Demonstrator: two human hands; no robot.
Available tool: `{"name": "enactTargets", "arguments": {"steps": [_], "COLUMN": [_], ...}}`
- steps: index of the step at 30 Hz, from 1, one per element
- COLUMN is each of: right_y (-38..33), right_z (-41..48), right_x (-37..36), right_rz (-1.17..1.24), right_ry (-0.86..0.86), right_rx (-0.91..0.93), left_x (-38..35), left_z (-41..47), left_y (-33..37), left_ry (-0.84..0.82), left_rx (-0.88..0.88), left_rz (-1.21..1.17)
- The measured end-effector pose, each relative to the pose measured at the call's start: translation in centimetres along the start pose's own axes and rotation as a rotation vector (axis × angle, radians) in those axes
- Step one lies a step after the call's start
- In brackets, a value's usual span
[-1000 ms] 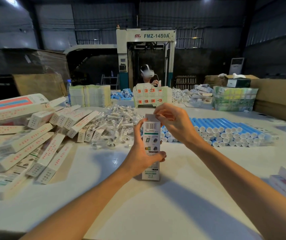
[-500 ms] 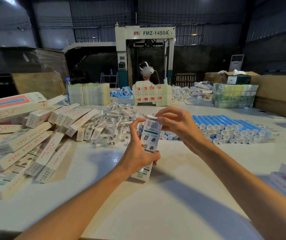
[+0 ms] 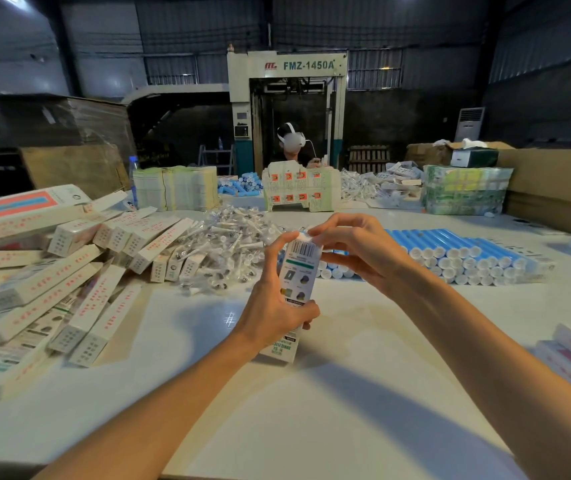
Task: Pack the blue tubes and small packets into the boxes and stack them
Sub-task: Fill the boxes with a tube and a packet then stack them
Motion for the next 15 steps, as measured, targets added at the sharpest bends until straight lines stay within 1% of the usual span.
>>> {"name": "enactTargets", "arguments": {"steps": [2, 5, 10, 15], "right_y": [0.1, 0.5, 1.4, 0.9], "right_z": [0.1, 0.1, -0.2, -0.7], "right_x": [-0.1, -0.1, -0.2, -1.2], "right_rz": [-0.024, 0.022, 0.051, 0.009], "right_ry": [0.003, 0.009, 0.038, -0.036], "right_rx": [-0.01, -0.027, 0.018, 0.097], "left_x": [0.2, 0.7, 1.6, 2.3], "left_z": [0.0, -0.1, -0.1, -0.3], "left_y": [-0.1, 0.0, 1.1, 1.7], "left_ry": [0.007, 0.048, 0.128, 0.163], "left_rx": [0.012, 0.008, -0.029, -0.027], "left_rz": [0.03, 0.067, 0.166, 0.165]}}
Point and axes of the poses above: each hand's wrist, its own z-axis towards the middle knuckle, its own x-axis out of the back of the hand, y = z × x, the point moved 10 cm from there along z, towards the middle knuckle
